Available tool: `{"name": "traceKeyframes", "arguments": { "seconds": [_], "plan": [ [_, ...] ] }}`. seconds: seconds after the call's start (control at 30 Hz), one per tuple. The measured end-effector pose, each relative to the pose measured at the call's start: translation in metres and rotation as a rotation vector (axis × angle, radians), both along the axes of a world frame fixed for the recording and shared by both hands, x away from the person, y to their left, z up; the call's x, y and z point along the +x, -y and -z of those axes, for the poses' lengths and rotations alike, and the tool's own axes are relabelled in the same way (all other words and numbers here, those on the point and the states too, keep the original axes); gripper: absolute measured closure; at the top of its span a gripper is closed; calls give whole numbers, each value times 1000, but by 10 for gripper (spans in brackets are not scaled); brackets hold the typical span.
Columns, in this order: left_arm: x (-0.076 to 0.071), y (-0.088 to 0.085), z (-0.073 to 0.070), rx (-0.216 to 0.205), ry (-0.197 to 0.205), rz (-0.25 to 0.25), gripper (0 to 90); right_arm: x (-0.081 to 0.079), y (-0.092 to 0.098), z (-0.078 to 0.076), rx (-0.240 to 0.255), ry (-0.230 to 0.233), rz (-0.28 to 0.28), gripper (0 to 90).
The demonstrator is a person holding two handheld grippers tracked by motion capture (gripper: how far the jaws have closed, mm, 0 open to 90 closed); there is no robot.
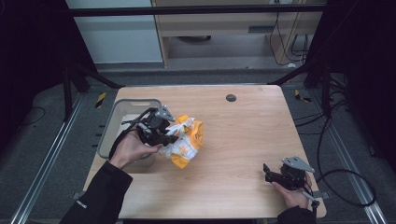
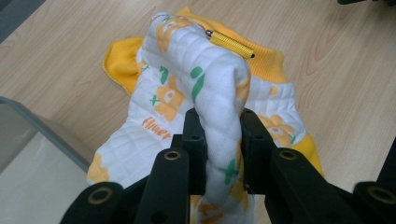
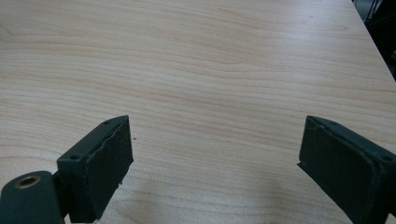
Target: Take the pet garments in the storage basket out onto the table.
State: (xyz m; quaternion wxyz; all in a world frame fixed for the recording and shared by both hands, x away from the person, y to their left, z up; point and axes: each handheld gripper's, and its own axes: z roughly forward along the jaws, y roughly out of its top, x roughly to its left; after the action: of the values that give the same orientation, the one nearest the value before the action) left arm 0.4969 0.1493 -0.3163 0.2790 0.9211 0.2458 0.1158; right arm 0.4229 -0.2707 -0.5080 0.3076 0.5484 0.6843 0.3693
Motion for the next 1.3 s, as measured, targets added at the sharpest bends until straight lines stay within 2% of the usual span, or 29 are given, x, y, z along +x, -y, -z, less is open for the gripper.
{"name": "traceKeyframes", "arguments": {
  "seconds": [0.43, 0.9, 1.13, 1.3],
  "plan": [
    [0, 17, 18, 27, -25, 55, 754, 0, 0, 0, 1, 0, -1, 95],
    [-1, 31, 38, 36, -47, 92, 753, 0, 0, 0, 0, 0, -2, 95],
    [0, 38, 49, 59, -63, 109, 753, 0, 0, 0, 0, 0, -2, 95],
    [-2, 43, 52, 73, -60, 119, 752, 0, 0, 0, -1, 0, -2, 95]
  ]
}}
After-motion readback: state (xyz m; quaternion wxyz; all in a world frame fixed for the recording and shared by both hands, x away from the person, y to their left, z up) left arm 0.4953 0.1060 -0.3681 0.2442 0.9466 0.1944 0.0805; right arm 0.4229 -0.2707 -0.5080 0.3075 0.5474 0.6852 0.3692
